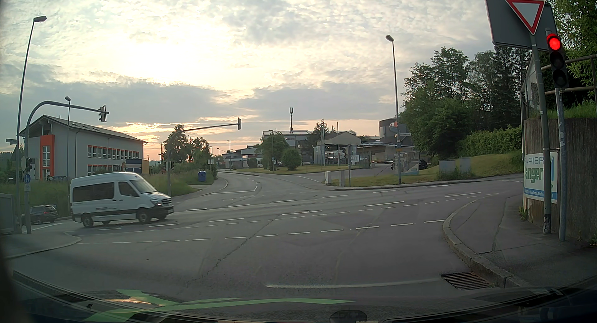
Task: Follow the waypoints while adhering to traffic rules and regulations
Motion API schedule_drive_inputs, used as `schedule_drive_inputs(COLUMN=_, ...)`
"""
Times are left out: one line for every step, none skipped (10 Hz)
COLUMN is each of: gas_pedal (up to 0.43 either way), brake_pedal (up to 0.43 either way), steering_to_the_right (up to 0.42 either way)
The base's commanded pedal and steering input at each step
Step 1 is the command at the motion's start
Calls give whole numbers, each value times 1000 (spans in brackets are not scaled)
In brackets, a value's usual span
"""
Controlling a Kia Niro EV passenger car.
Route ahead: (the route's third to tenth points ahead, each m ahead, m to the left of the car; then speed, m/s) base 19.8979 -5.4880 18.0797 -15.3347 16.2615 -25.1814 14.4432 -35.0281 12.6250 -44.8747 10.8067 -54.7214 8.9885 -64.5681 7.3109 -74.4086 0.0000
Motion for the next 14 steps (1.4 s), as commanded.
schedule_drive_inputs(gas_pedal=0, brake_pedal=396, steering_to_the_right=4)
schedule_drive_inputs(gas_pedal=0, brake_pedal=396, steering_to_the_right=4)
schedule_drive_inputs(gas_pedal=0, brake_pedal=396, steering_to_the_right=4)
schedule_drive_inputs(gas_pedal=0, brake_pedal=396, steering_to_the_right=4)
schedule_drive_inputs(gas_pedal=0, brake_pedal=396, steering_to_the_right=4)
schedule_drive_inputs(gas_pedal=0, brake_pedal=396, steering_to_the_right=4)
schedule_drive_inputs(gas_pedal=0, brake_pedal=390, steering_to_the_right=4)
schedule_drive_inputs(gas_pedal=0, brake_pedal=396, steering_to_the_right=4)
schedule_drive_inputs(gas_pedal=0, brake_pedal=396, steering_to_the_right=4)
schedule_drive_inputs(gas_pedal=0, brake_pedal=396, steering_to_the_right=4)
schedule_drive_inputs(gas_pedal=0, brake_pedal=396, steering_to_the_right=4)
schedule_drive_inputs(gas_pedal=0, brake_pedal=396, steering_to_the_right=4)
schedule_drive_inputs(gas_pedal=0, brake_pedal=390, steering_to_the_right=4)
schedule_drive_inputs(gas_pedal=0, brake_pedal=390, steering_to_the_right=4)
